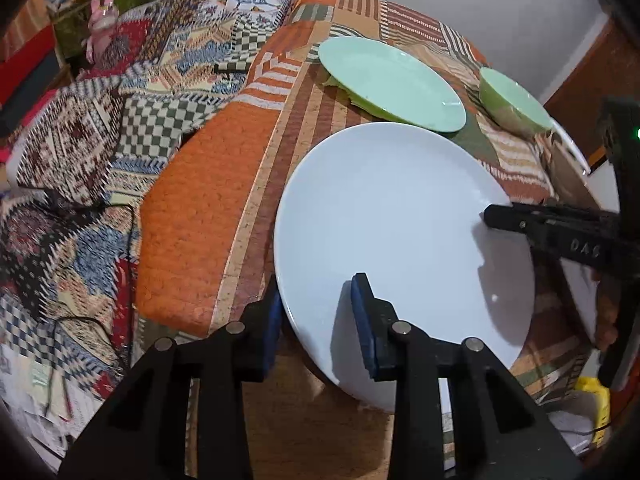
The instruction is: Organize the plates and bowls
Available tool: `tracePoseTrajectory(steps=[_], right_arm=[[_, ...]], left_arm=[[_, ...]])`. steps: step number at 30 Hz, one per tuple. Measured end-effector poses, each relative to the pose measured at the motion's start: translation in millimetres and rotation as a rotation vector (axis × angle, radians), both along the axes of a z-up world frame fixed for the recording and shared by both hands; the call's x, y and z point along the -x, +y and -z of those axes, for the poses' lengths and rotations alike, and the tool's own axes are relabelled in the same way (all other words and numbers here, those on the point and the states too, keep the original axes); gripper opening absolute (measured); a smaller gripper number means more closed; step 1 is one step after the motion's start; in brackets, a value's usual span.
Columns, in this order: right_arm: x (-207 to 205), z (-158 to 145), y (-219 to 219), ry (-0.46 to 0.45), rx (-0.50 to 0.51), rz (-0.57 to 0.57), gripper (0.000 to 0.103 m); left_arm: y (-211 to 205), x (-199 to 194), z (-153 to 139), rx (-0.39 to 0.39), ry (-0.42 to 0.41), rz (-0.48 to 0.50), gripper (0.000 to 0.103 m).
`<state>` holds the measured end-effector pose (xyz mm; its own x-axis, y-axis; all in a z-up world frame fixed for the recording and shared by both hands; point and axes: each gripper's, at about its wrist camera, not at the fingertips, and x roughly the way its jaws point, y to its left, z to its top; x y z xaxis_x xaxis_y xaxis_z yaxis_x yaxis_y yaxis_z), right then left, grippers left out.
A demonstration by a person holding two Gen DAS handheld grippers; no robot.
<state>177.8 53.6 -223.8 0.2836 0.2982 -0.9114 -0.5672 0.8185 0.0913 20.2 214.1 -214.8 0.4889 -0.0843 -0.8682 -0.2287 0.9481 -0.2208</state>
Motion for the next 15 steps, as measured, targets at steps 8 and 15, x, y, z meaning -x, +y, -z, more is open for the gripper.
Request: tracePoseTrajectory(steps=[8, 15], right_arm=[[7, -17, -4, 0.001, -0.094, -0.040, 0.000], [32, -31, 23, -0.126, -0.063, -0.130, 0.005]], left_arm=[[-5, 6, -18, 0.008, -0.060, 0.010, 0.033], [0, -3, -5, 0.046, 0.008, -0.025, 0.032]])
